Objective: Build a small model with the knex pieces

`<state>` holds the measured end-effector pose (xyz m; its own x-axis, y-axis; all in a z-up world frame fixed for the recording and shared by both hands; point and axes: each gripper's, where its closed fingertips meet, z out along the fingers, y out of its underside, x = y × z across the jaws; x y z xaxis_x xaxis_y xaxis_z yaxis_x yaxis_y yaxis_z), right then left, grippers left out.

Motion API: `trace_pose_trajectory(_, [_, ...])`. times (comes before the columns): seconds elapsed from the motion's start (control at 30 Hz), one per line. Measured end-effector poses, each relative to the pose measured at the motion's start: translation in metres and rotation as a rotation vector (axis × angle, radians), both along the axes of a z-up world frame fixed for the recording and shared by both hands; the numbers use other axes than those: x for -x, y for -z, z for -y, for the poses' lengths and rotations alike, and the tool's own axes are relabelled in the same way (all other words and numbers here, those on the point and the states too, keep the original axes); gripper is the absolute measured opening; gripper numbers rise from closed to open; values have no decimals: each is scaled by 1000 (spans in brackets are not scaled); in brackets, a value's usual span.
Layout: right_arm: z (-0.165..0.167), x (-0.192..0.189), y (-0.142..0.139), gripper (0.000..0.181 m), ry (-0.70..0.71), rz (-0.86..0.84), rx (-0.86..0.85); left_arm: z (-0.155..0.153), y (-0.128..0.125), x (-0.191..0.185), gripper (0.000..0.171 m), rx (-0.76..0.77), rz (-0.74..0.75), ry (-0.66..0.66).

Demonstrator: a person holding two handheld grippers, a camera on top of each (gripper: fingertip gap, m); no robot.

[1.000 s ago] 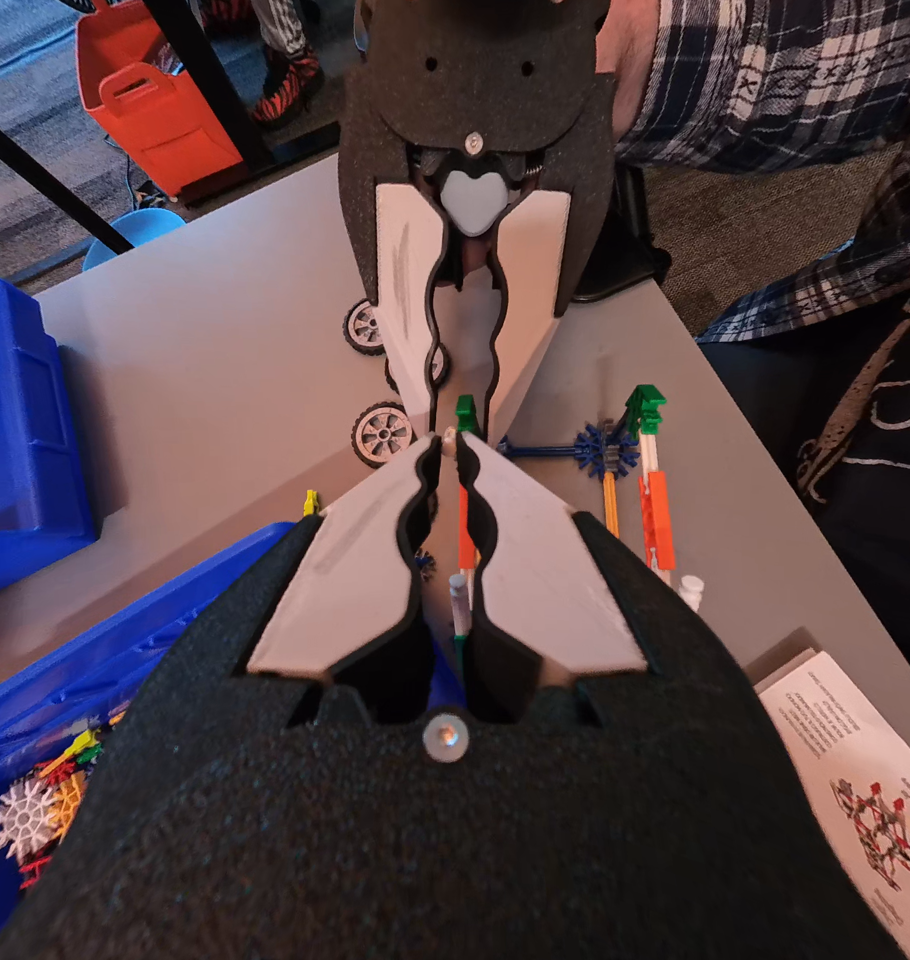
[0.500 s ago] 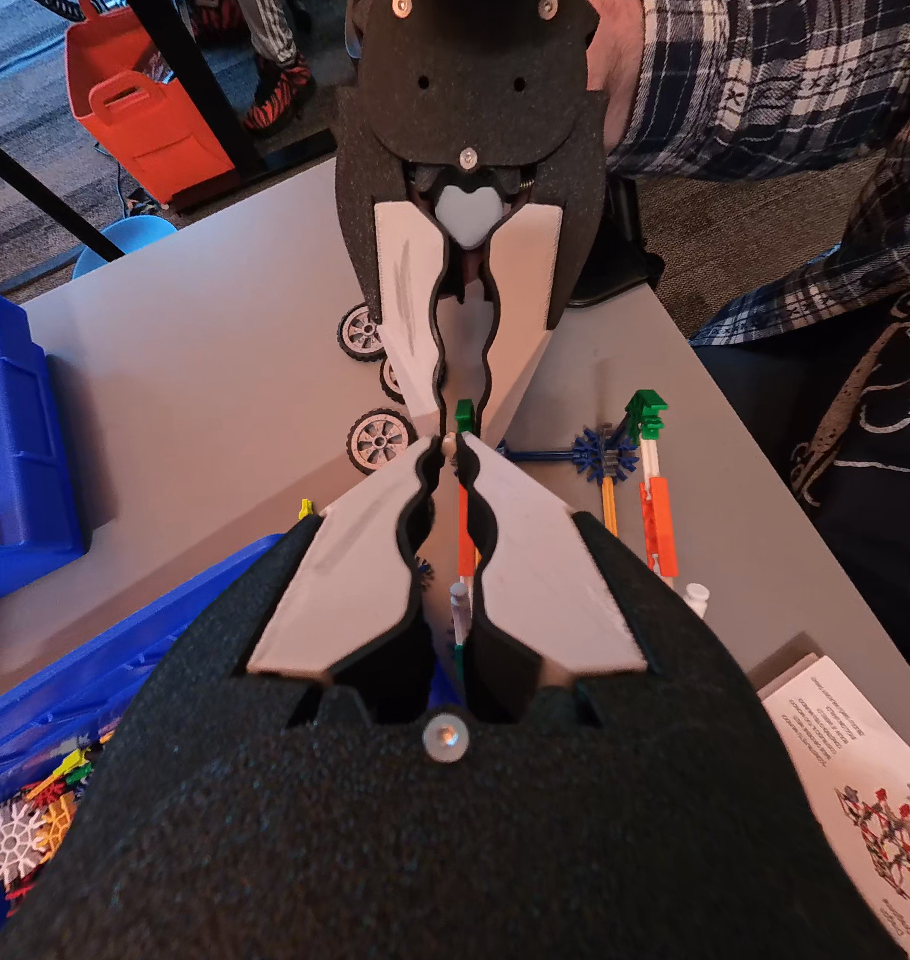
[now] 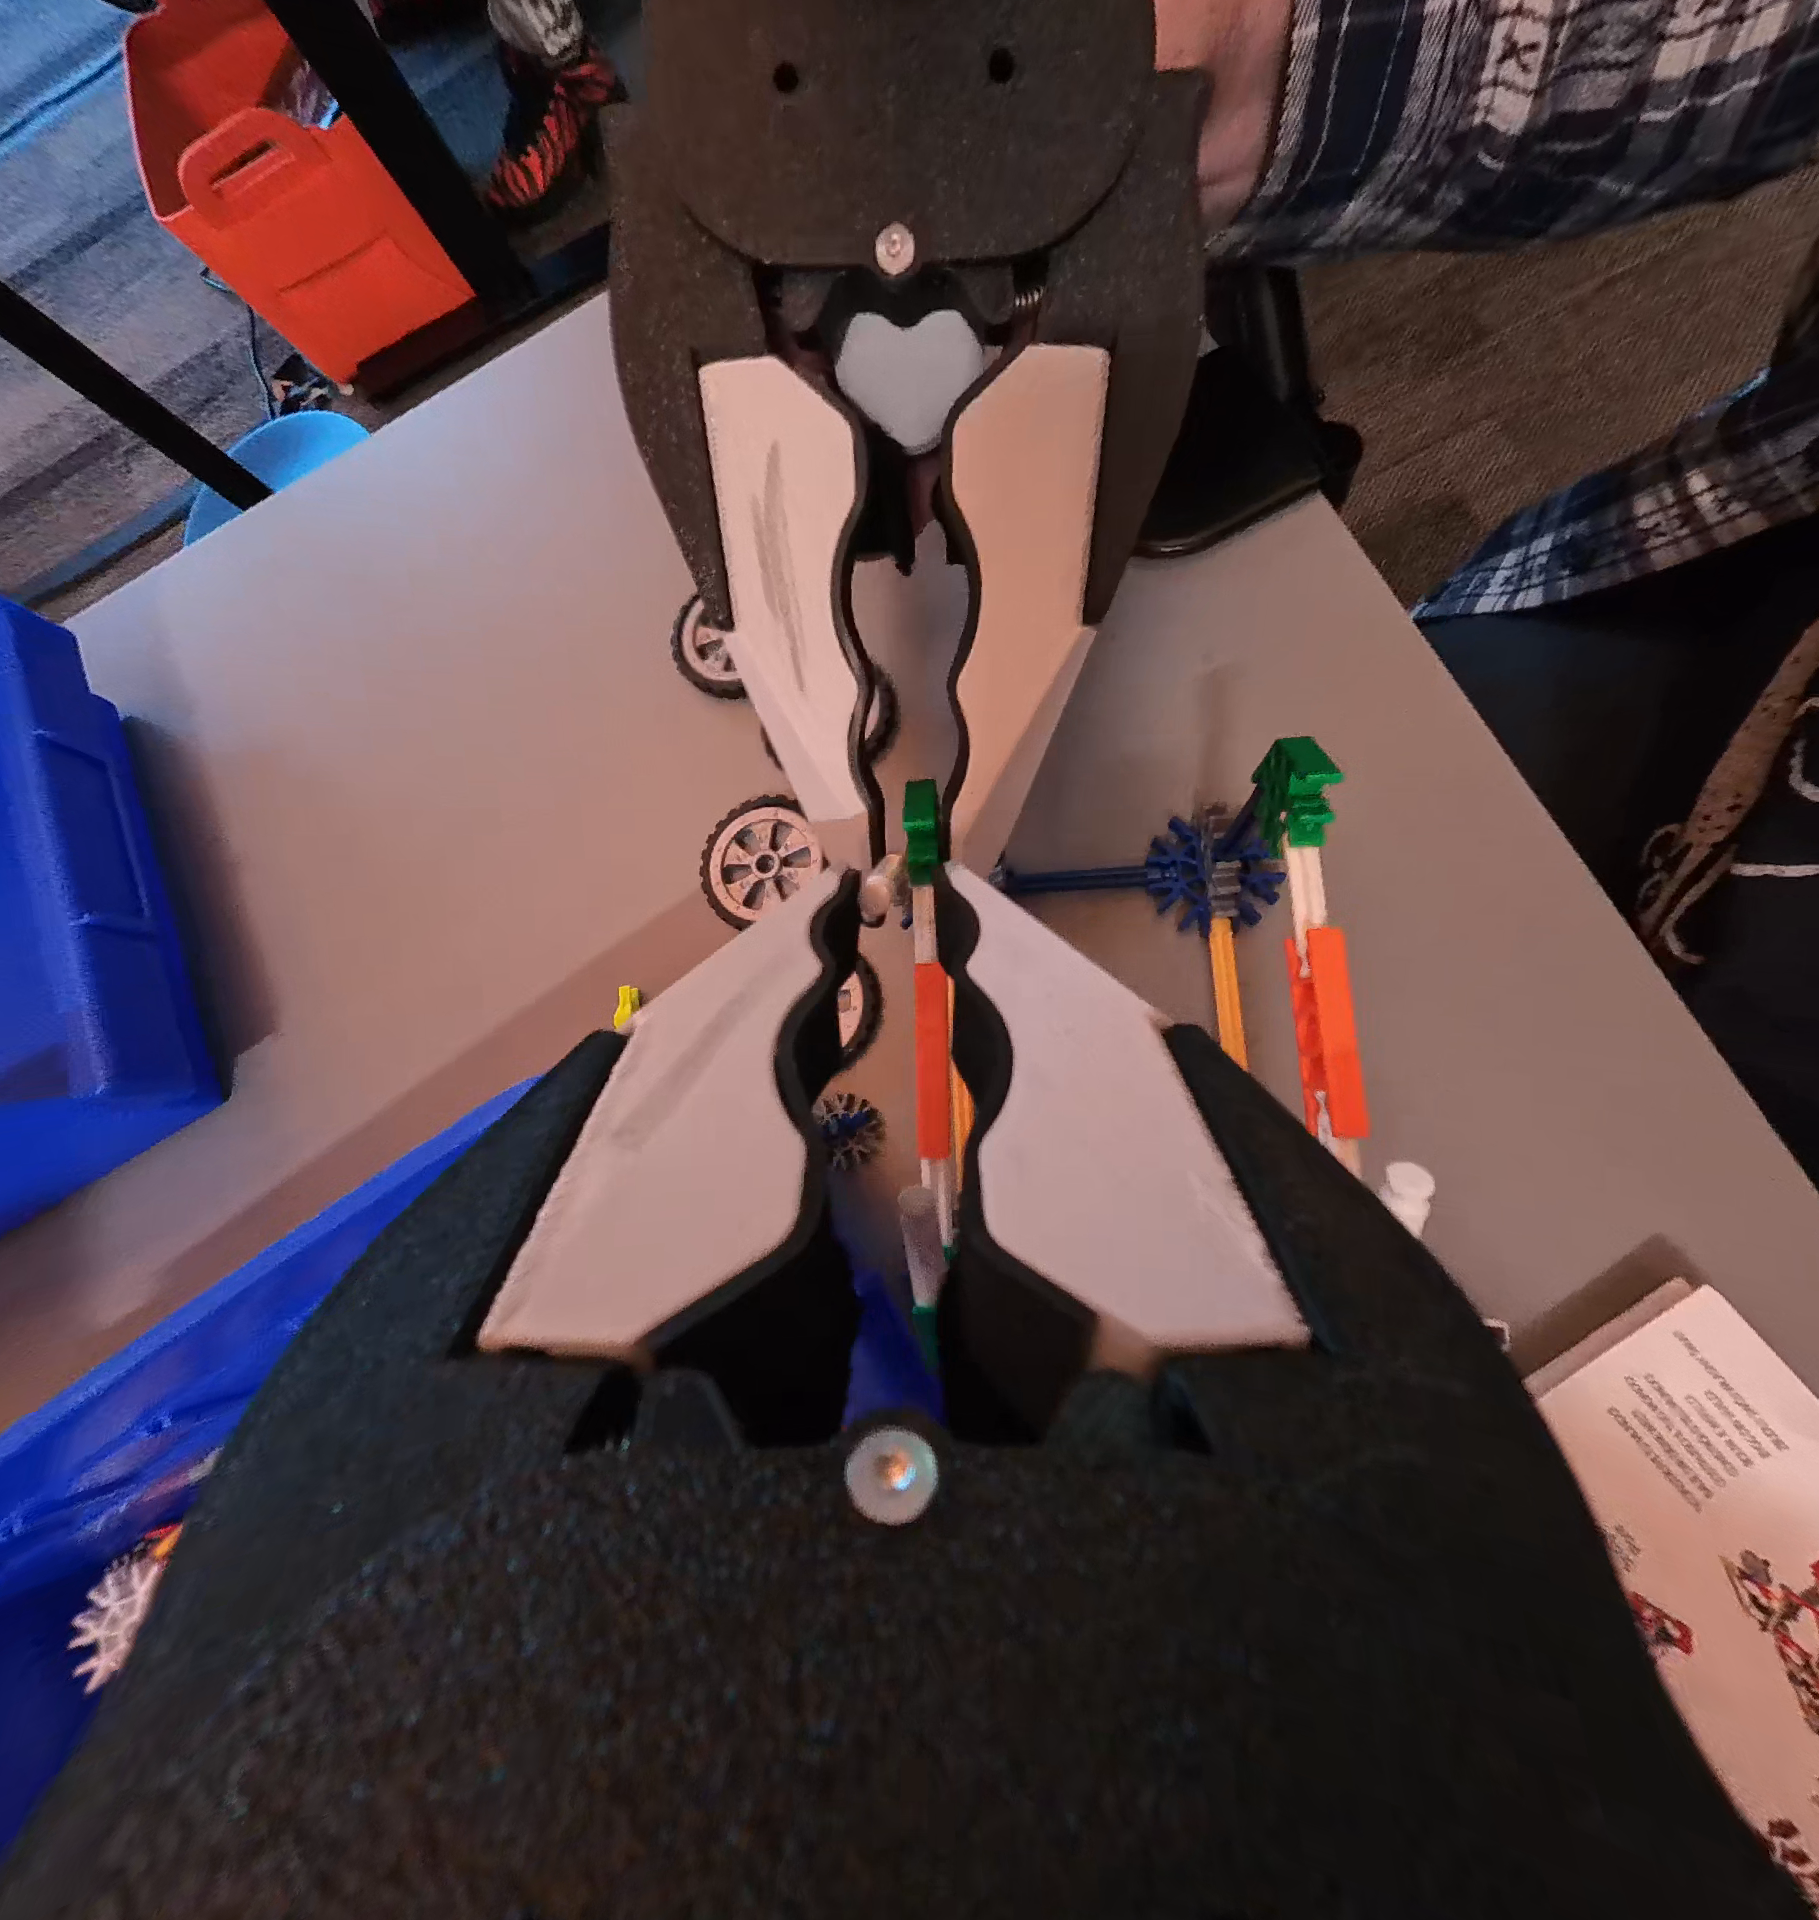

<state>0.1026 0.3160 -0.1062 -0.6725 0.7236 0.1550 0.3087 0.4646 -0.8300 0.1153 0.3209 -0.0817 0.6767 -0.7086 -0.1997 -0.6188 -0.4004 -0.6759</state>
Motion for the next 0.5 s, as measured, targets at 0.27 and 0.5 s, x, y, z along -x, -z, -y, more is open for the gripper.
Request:
trace_pose_trajectory(0.27, [-2,1,1,14,14,3,23,-4,0,-1,4,-14,28,-9])
trace_pose_trajectory(0.5, [-1,1,4,18,11,11,27,-2,-2,-1,4,-8,65,-11])
